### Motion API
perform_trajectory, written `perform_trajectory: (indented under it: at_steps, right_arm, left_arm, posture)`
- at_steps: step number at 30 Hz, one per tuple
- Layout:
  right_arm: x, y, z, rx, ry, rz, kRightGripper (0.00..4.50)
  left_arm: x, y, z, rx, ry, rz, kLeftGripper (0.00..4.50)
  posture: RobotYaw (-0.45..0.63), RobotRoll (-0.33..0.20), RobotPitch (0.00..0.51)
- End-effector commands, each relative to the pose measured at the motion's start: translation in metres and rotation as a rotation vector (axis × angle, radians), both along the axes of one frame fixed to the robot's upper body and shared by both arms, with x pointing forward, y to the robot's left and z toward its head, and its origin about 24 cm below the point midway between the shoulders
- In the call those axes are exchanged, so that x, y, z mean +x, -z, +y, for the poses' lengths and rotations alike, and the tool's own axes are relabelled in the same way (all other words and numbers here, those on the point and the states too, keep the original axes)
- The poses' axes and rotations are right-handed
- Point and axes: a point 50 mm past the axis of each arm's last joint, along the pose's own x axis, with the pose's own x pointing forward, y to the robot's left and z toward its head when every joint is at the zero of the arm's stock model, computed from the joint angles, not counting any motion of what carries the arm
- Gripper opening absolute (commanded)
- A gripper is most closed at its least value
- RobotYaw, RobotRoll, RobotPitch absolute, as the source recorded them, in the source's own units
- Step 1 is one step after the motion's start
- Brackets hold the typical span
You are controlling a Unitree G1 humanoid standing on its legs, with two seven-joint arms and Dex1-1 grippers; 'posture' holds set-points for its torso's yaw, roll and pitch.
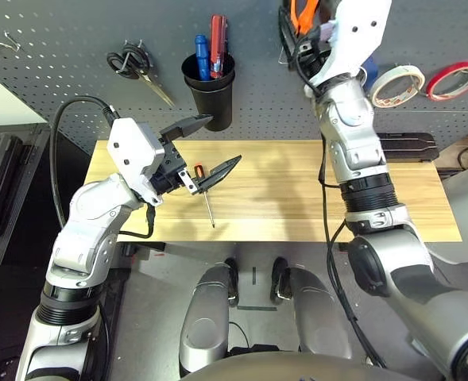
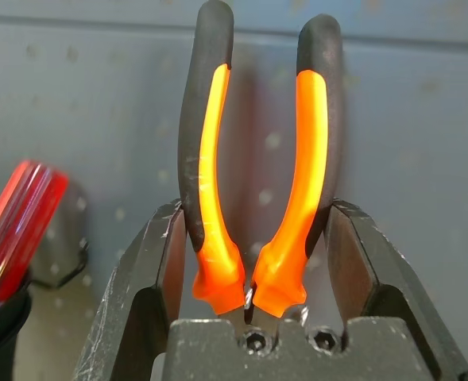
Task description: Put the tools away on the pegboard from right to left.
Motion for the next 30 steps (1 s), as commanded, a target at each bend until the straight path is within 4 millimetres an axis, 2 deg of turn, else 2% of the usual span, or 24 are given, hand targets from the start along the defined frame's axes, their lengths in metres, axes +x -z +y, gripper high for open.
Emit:
perform_trajectory:
  at_steps: [1, 8, 21, 26, 30]
  right_arm:
    - [-0.003, 0.005, 0.000, -0.004, 0.001, 0.001, 2.80]
    - [-0.003, 0.014, -0.004, -0.005, 0.021, 0.026, 2.80]
    - [-0.007, 0.024, -0.011, -0.028, 0.027, 0.034, 2.80]
    - [-0.010, 0.026, -0.015, -0.048, 0.028, -0.004, 4.39]
    - [-0.013, 0.030, -0.018, -0.068, 0.020, -0.023, 4.45]
  left_arm:
    - [-0.001, 0.003, 0.000, 0.021, 0.001, 0.001, 4.50]
    - [0.003, 0.007, 0.004, 0.024, -0.015, 0.004, 4.50]
    - [0.014, 0.012, 0.027, 0.023, -0.068, 0.010, 4.50]
    - [0.015, 0.011, 0.037, 0.016, -0.075, 0.013, 4.50]
    - [0.016, 0.010, 0.042, 0.014, -0.078, 0.014, 4.50]
  posture:
    - [0.23, 0.000, 0.236]
    - [0.23, 0.000, 0.235]
    - [0.22, 0.000, 0.225]
    - [0.22, 0.000, 0.223]
    - [0.22, 0.000, 0.224]
